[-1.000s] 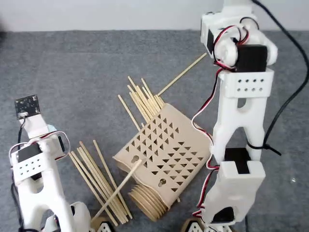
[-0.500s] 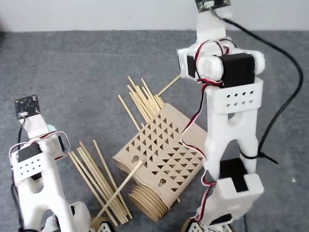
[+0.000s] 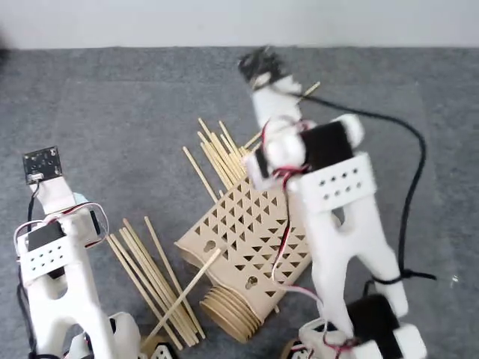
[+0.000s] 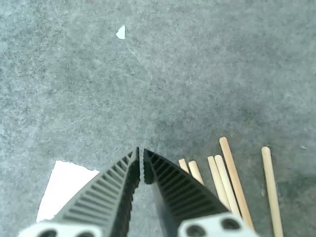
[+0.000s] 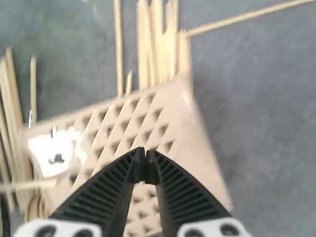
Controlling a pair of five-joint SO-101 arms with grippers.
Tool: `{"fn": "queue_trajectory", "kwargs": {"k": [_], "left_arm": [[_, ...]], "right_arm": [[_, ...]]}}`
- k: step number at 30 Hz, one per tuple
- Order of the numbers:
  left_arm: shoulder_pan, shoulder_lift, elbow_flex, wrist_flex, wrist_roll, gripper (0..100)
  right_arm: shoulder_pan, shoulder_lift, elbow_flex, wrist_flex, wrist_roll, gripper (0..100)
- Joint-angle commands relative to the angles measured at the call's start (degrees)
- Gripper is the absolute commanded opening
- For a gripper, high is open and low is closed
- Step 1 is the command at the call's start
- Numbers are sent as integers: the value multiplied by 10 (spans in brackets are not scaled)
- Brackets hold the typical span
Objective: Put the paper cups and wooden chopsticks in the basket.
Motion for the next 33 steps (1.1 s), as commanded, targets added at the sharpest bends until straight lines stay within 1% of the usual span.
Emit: {"fn": "queue_trajectory", "kwargs": {"k": [1, 6, 10, 13, 19, 24, 27, 33], "left_arm": [[3, -20, -3, -10, 2, 12], [2, -20, -3, -10, 0, 12], [2, -19, -3, -10, 0, 12], [2, -19, -3, -10, 0, 12], [2, -19, -3, -10, 0, 12], [2, -19, -3, -10, 0, 12], [2, -19, -3, -10, 0, 12], [2, -19, -3, -10, 0, 12]], "right_arm": [[-49, -55, 75, 22, 4, 8], [-113, -79, 208, -5, 4, 8], [-142, -88, 306, -79, 4, 8], [-160, -95, 348, -133, 4, 8], [-201, -91, 380, -240, -3, 8], [-240, -97, 372, -324, -60, 8], [-251, -97, 357, -345, -66, 8], [-253, -95, 343, -331, -63, 18]]}}
